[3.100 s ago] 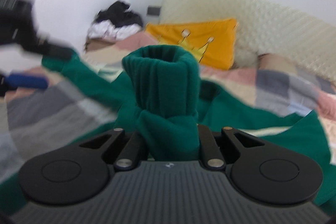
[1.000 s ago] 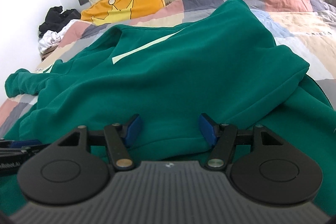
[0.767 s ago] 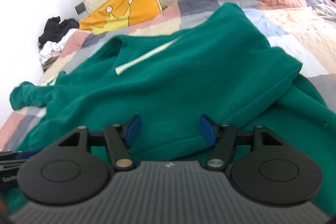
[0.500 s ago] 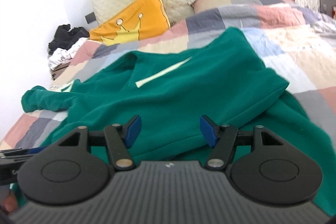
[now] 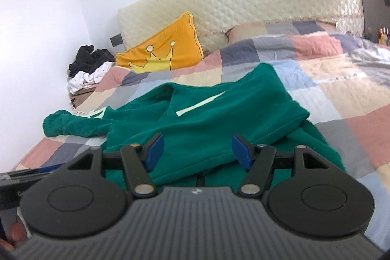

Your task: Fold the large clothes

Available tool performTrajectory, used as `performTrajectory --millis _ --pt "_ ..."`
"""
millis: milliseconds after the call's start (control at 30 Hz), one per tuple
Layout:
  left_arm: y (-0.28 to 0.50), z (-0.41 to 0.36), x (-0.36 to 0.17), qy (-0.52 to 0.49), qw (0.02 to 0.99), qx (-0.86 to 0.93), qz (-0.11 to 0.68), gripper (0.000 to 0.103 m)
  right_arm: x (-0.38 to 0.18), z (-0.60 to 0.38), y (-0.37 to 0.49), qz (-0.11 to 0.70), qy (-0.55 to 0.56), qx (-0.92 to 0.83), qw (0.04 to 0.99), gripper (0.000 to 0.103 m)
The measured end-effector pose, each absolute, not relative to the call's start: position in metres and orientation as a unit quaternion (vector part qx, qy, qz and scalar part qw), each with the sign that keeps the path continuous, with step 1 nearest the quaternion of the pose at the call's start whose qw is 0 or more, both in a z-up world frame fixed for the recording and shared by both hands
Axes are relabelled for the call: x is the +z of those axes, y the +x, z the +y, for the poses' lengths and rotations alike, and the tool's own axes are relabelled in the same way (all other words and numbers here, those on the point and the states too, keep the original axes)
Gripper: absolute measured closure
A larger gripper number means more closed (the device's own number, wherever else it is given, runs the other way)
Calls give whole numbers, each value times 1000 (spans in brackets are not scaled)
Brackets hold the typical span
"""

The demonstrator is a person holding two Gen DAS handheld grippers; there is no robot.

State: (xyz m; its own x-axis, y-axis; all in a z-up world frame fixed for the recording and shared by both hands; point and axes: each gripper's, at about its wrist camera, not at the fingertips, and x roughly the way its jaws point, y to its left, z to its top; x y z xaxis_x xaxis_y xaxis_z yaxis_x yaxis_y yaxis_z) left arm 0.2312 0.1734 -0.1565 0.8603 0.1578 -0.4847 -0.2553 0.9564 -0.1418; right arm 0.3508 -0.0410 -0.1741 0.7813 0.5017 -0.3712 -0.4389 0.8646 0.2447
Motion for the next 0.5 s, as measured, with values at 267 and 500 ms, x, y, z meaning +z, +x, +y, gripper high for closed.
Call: performTrajectory --millis 267,500 --pt "202 163 -147 -93 962 113 229 51 -174 -56 312 205 76 253 943 38" --pt "204 188 -138 -115 956 125 241 48 -173 -50 302 203 81 272 937 39"
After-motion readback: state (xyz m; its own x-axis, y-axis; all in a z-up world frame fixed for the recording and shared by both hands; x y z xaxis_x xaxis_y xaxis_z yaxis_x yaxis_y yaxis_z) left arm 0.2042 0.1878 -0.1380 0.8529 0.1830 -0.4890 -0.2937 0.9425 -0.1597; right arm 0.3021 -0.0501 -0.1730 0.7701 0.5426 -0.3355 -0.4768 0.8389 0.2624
